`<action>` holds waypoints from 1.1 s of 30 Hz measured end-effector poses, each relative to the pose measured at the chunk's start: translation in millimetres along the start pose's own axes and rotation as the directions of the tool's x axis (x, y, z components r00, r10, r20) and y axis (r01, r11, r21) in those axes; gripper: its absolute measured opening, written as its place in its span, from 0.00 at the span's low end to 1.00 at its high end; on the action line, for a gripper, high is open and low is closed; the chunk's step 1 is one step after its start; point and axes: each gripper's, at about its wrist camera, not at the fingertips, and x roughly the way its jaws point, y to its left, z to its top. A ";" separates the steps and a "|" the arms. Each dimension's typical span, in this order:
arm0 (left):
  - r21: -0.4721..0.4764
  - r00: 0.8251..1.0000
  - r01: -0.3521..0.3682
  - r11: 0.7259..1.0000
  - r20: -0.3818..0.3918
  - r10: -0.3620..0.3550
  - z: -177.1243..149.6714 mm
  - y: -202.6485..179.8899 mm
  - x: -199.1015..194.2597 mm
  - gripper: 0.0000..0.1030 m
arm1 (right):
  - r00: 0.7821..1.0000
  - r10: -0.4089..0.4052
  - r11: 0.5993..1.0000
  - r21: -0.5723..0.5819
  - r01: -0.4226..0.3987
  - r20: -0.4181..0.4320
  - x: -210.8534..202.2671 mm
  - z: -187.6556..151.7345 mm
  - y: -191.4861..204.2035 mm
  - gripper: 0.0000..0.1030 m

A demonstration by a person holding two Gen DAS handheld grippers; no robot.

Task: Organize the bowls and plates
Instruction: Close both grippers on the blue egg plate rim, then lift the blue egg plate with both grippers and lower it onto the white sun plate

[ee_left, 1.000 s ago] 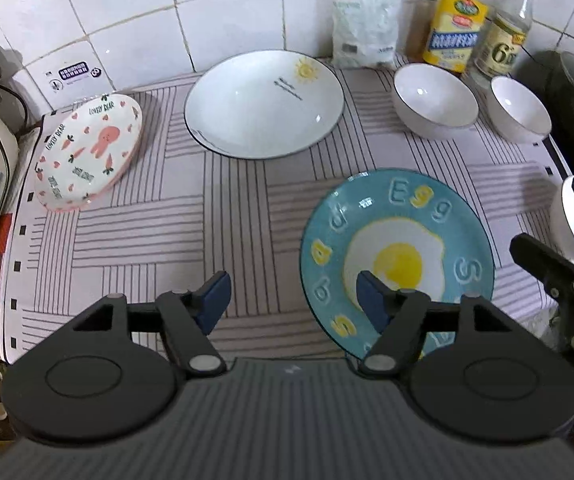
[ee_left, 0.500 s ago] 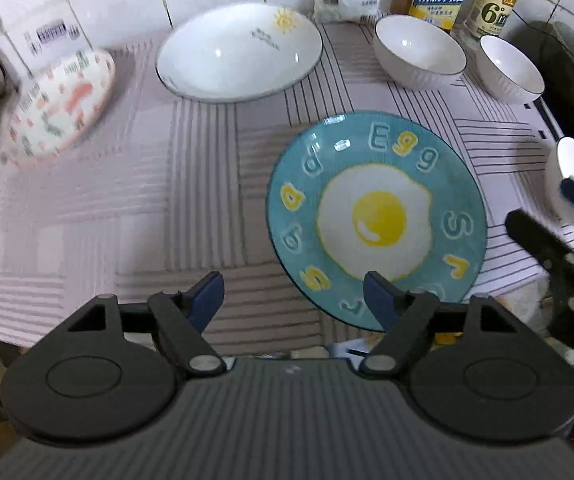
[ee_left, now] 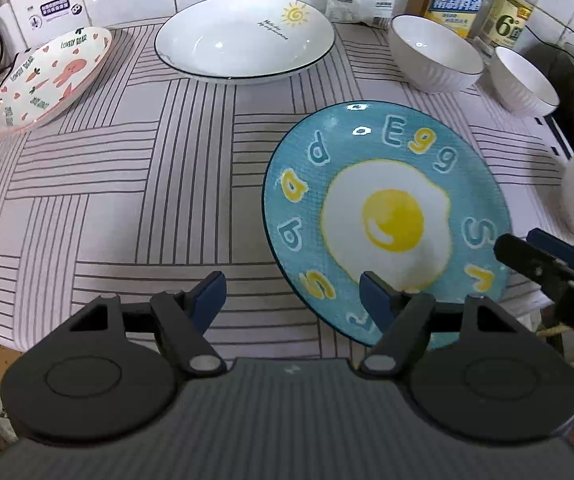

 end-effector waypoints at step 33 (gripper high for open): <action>-0.147 0.990 0.117 0.982 -0.061 -0.127 17.9 17.9 26.9 0.23 | 0.983 0.103 0.963 0.262 -0.061 -0.149 39.4 7.4 -27.9 0.15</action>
